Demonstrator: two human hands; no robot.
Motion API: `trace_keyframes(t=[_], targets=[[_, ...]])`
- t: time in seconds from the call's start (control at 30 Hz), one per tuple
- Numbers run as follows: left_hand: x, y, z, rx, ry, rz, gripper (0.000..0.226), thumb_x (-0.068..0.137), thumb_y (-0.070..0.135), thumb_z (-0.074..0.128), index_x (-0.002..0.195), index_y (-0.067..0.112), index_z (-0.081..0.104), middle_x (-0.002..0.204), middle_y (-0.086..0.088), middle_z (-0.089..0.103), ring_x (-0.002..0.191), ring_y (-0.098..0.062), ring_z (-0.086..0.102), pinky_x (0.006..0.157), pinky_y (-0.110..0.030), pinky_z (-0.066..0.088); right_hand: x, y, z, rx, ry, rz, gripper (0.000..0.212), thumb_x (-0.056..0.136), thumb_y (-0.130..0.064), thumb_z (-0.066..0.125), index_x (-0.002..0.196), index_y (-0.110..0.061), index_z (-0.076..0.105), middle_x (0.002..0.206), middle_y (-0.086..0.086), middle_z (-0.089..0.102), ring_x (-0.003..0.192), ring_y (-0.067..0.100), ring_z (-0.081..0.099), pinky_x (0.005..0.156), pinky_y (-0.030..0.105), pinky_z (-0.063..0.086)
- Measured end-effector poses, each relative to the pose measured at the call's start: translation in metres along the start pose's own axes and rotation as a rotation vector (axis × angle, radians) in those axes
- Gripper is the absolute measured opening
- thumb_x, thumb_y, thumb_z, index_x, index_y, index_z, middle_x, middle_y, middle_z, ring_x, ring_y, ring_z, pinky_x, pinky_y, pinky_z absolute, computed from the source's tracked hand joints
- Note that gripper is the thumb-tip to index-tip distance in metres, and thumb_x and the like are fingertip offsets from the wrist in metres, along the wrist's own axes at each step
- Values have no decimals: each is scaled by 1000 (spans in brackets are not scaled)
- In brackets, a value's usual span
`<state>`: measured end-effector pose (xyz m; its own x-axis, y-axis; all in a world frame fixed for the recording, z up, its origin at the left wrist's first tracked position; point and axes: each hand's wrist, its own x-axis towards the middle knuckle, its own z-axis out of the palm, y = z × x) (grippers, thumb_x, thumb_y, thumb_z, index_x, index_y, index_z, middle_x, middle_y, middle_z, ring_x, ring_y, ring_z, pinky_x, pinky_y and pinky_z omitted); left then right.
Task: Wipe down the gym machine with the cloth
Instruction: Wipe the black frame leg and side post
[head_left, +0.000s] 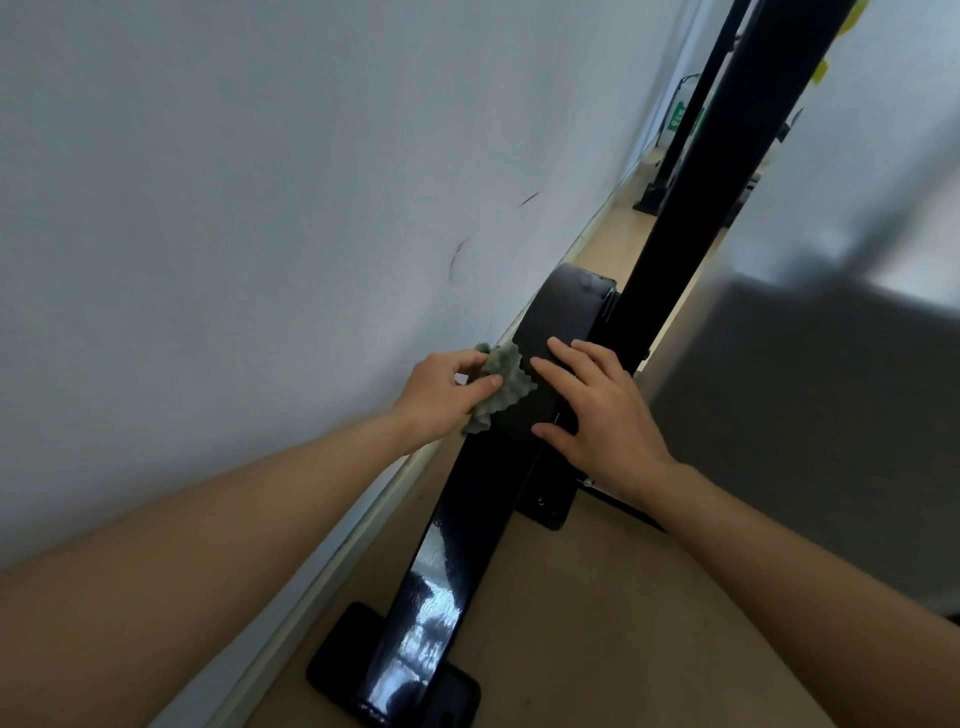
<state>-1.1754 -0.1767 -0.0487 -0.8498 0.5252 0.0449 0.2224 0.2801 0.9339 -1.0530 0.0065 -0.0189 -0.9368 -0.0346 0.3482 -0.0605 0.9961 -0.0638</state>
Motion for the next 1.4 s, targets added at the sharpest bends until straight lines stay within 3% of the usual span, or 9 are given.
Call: trace_keyframes(t=[0.23, 0.37, 0.57, 0.77, 0.93, 1.03, 1.13, 1.27, 1.4], targets=[[-23, -24, -14, 12, -201, -149, 23, 98, 20, 66, 117, 9, 73, 107, -12, 75, 102, -29, 72, 91, -51, 59, -1, -1, 3, 24, 2, 22, 73, 82, -35, 81, 146, -19, 51, 159, 3, 39, 147, 28, 27, 113, 54, 38], [-35, -36, -16, 18, -314, -253, 26, 100, 18, 63, 122, 4, 68, 111, -13, 73, 103, -28, 72, 91, -48, 60, -2, -3, 7, 37, 7, 45, 71, 84, -31, 80, 147, -19, 49, 161, 3, 36, 149, 29, 23, 115, 56, 35], [-72, -61, -10, 3, -290, -350, 19, 99, 16, 65, 115, 7, 70, 93, -3, 72, 84, -15, 71, 87, -38, 61, -10, 0, 16, 81, 50, 49, 67, 87, -30, 77, 147, -20, 49, 162, 3, 33, 152, 29, 20, 114, 61, 32], [-120, -103, 0, -98, -248, -544, 29, 98, 19, 66, 122, 3, 67, 111, -17, 72, 96, -25, 70, 95, -49, 58, -17, -3, 24, 125, 61, 73, 73, 84, -38, 77, 148, -21, 47, 165, 2, 28, 153, 27, 15, 116, 59, 30], [-150, -113, 13, -100, -285, -701, 16, 102, 35, 58, 113, 25, 65, 101, 4, 72, 88, -7, 68, 71, -24, 57, -17, -4, 23, 138, 57, 73, 73, 84, -39, 78, 148, -21, 48, 164, 3, 28, 153, 28, 16, 114, 60, 32], [-161, -122, 17, -97, -290, -765, 14, 103, 36, 56, 111, 26, 62, 99, 8, 69, 86, -5, 66, 66, -20, 52, -17, -5, 22, 141, 45, 74, 73, 84, -38, 78, 148, -21, 48, 164, 3, 28, 153, 28, 15, 114, 60, 33], [-163, -129, 21, -105, -265, -739, 22, 102, 28, 60, 119, 15, 64, 107, -2, 72, 92, -14, 70, 73, -27, 57, -18, -7, 22, 145, 35, 75, 71, 85, -36, 78, 148, -20, 48, 164, 3, 27, 154, 29, 14, 115, 60, 33], [-150, -127, 20, -18, -137, -580, 3, 94, 19, 72, 97, 20, 73, 97, -6, 77, 92, -23, 74, 92, -46, 59, -22, -8, 24, 114, 44, 66, 69, 87, -35, 76, 148, -20, 47, 164, 5, 28, 153, 30, 15, 115, 57, 32], [-124, -96, 15, 42, -1, -382, 8, 86, 26, 77, 84, 33, 73, 83, 4, 74, 81, -18, 70, 84, -38, 58, -21, -7, 23, 103, 40, 54, 70, 87, -35, 76, 149, -21, 47, 165, 4, 27, 154, 29, 14, 116, 56, 32]])
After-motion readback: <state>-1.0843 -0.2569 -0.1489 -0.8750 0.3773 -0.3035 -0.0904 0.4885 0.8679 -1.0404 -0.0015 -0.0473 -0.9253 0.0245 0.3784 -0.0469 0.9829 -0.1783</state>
